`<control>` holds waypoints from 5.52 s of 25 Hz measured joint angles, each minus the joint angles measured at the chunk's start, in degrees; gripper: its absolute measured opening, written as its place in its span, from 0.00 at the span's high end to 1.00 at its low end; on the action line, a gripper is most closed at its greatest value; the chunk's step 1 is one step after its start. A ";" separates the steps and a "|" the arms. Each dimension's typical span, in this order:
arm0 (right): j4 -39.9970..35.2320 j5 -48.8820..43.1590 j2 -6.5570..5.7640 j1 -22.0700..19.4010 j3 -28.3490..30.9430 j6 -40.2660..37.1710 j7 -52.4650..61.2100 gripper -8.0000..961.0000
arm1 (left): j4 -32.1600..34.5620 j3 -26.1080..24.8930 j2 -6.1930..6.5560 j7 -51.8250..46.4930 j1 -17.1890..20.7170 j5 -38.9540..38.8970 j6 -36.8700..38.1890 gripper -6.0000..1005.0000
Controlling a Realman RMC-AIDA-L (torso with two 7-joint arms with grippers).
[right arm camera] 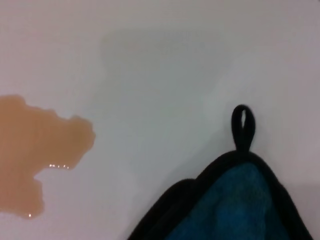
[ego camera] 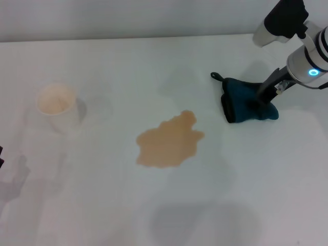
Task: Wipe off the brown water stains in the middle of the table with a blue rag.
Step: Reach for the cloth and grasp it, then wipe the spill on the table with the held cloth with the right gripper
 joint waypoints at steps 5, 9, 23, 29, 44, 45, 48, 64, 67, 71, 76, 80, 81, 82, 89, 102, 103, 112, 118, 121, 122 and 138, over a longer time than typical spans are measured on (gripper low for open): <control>-1.07 0.08 -0.14 -0.11 1.04 -1.64 0.01 0.78 | 0.04 -0.07 0.00 0.00 0.00 0.00 0.00 0.12; -1.97 0.19 0.38 -0.44 0.97 -3.02 -0.20 0.86 | 0.05 -0.18 0.00 0.00 -0.14 0.00 0.00 0.12; -9.39 0.38 5.08 -4.24 0.82 -10.19 -2.25 0.89 | 0.05 -0.16 0.00 -0.80 -0.42 0.00 0.02 0.12; -12.98 -0.34 8.08 -6.28 0.89 -14.09 -3.68 0.90 | 0.05 -0.05 0.00 -1.31 -0.44 0.00 0.02 0.12; -17.42 7.01 11.05 -10.18 -7.49 -17.25 -6.47 0.92 | 0.05 -0.04 0.00 -1.41 -0.79 0.30 -0.04 0.12; -17.64 7.59 11.13 -10.31 -7.94 -17.20 -6.69 0.92 | 0.05 -0.03 0.00 -1.41 -0.89 0.32 -0.05 0.12; -17.92 8.97 11.29 -10.39 -9.13 -16.61 -6.95 0.92 | 0.05 -0.05 0.00 -1.41 -1.08 0.36 -0.07 0.12; -19.75 13.82 11.45 -11.05 -11.77 -3.84 -8.33 0.91 | 0.05 -0.35 0.10 -1.41 -1.85 0.02 -0.08 0.12; -19.80 13.93 11.40 -11.03 -11.71 -1.00 -8.34 0.91 | 0.16 -0.41 0.09 -1.41 -1.92 -0.01 -0.08 0.12; -19.48 13.87 11.18 -11.00 -11.63 2.96 -8.34 0.91 | 0.68 -0.45 0.09 -1.41 -1.95 -0.07 -0.07 0.12; -18.79 13.62 10.75 -10.97 -11.23 6.87 -8.34 0.90 | 0.78 -0.44 0.09 -1.82 -1.93 -0.09 -0.08 0.12; -18.16 12.59 10.57 -10.95 -11.04 10.55 -8.33 0.90 | 0.90 -0.43 0.09 -2.16 -1.93 -0.09 -0.07 0.12; -17.90 12.36 10.56 -10.94 -11.03 11.59 -8.33 0.90 | 0.91 -0.43 0.09 -2.16 -1.93 -0.09 -0.07 0.12; -17.71 12.28 10.55 -10.93 -11.02 12.43 -8.31 0.90 | 0.91 -0.43 0.09 -2.17 -1.93 -0.09 -0.07 0.12; -16.06 12.22 10.43 -10.90 -10.88 18.86 -8.05 0.90 | 0.93 -0.43 0.09 -2.20 -1.82 -0.09 -0.07 0.12; -15.53 14.30 11.24 -10.71 -13.43 14.03 -7.73 0.89 | 0.94 -0.38 0.18 -2.20 -1.45 0.09 -0.07 0.12; -15.82 15.07 11.23 -10.76 -13.92 13.00 -7.74 0.89 | 0.96 -0.35 0.18 -2.20 -1.40 0.09 -0.07 0.12; -20.33 18.63 11.31 -12.22 -17.58 2.76 -9.15 0.88 | 2.12 -0.34 0.18 -2.22 -1.24 0.08 -0.07 0.12; -20.78 20.89 11.28 -11.70 -17.75 -4.58 -13.31 0.88 | 2.23 -0.34 0.18 -2.37 -1.27 0.09 0.00 0.12; -20.82 21.18 11.32 -11.38 -17.79 -5.49 -13.57 0.87 | 2.25 -0.40 0.18 -2.37 -1.41 0.07 0.07 0.12; -20.82 21.71 11.35 -11.38 -17.99 -5.06 -13.58 0.87 | 2.25 -0.42 0.17 -2.37 -1.49 0.06 0.14 0.12; -20.32 30.17 11.31 -11.33 -29.47 15.08 -12.94 0.86 | 2.36 -0.43 0.17 -2.38 -1.33 -0.10 0.45 0.12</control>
